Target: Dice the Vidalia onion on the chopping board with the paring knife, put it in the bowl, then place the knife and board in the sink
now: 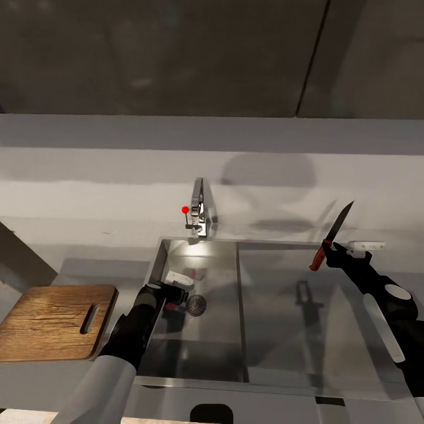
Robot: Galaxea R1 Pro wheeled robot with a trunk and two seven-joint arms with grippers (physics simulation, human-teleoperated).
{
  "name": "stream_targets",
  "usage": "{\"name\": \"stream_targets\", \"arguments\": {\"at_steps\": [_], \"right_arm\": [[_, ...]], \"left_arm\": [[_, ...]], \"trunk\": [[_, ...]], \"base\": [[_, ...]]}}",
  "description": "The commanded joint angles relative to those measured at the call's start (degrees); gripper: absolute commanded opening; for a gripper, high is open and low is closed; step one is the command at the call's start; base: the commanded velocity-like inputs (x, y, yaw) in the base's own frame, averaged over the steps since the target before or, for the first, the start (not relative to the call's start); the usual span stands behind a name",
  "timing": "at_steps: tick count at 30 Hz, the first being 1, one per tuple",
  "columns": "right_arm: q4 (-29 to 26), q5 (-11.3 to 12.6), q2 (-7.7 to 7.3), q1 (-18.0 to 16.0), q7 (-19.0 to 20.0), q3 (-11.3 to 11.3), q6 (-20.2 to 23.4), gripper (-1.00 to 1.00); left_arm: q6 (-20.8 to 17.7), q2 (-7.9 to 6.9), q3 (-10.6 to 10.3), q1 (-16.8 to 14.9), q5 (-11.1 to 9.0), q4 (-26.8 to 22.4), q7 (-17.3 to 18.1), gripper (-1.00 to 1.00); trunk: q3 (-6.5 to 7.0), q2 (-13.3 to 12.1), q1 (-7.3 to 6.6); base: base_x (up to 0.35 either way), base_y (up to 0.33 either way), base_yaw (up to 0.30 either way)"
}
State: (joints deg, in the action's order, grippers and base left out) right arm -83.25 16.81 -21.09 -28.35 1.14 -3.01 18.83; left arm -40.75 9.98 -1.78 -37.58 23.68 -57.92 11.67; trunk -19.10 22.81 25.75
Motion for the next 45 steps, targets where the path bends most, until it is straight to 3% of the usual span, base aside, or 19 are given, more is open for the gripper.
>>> {"name": "stream_targets", "arguments": {"at_steps": [1, 21, 22, 45], "right_arm": [[-0.1, 0.3, -0.01, 0.0, 0.1, -0.1, 0.3, -1.00], [-0.1, 0.3, -0.01, 0.0, 0.1, -0.1, 0.3, -1.00], [-0.1, 0.3, -0.01, 0.0, 0.1, -0.1, 0.3, -1.00], [-0.1, 0.3, -0.01, 0.0, 0.1, -0.1, 0.3, -1.00]], "left_arm": [[-0.2, 0.02, 0.0, 0.0, 0.6, -0.1, 0.5, 1.00], [-0.4, 0.02, 0.0, 0.0, 0.7, 0.1, 0.5, 1.00], [-0.4, 0.02, 0.0, 0.0, 0.7, 0.1, 0.5, -1.00], [-0.4, 0.02, 0.0, 0.0, 0.7, 0.1, 0.5, -1.00]], "trunk": [[-0.10, 0.1, 0.03], [-0.10, 0.1, 0.03], [-0.10, 0.1, 0.03], [0.06, 0.1, 0.03]], "base": [[0.000, 0.000, 0.000], [0.000, 0.000, 0.000], [0.000, 0.000, 0.000], [0.000, 0.000, 0.000]]}}
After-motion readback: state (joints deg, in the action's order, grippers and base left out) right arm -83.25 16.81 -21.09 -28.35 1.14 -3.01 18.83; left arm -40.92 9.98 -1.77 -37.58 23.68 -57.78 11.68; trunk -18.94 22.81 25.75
